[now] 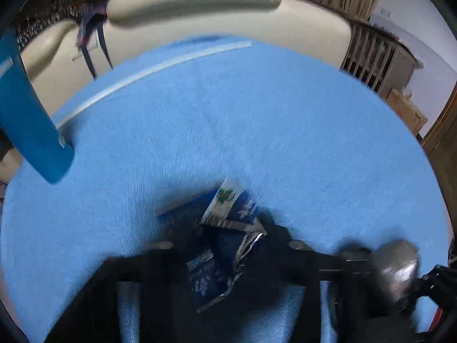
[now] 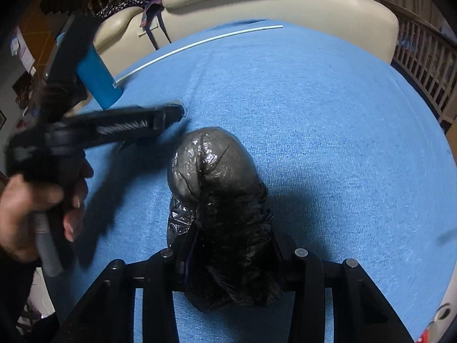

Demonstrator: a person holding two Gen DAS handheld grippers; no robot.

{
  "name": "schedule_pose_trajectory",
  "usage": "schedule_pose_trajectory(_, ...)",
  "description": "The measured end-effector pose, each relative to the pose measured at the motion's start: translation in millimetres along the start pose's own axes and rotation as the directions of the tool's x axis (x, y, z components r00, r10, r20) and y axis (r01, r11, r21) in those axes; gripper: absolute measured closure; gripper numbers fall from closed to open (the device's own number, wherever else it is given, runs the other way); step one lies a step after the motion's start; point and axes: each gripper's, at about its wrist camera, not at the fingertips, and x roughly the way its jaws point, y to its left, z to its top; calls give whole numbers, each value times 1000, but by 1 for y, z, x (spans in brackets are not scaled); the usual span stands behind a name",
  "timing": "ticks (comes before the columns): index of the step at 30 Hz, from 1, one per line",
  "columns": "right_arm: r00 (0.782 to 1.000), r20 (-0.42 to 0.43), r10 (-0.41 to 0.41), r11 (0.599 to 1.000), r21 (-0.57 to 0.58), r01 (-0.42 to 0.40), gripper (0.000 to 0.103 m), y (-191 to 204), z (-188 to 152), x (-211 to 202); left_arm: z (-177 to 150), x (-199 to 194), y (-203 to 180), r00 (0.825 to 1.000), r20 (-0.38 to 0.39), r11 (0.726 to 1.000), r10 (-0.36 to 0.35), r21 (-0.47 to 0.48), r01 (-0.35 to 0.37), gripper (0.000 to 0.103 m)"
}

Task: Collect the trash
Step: 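Grasp the black plastic bag with the right tool while the left tool grasps the blue wrapper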

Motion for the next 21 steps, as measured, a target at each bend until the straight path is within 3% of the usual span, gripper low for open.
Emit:
schedule_pose_trajectory(12,999,23,37,999,26,-37,59,29,-9,-7,-58,-64,48,998,44,994,44,-105,-39,61)
schedule_pose_trajectory(21,999,36,41,998,38,-43,59,57,-32,-22,-109,-91,57,997,48,988,65,-143,-58,61)
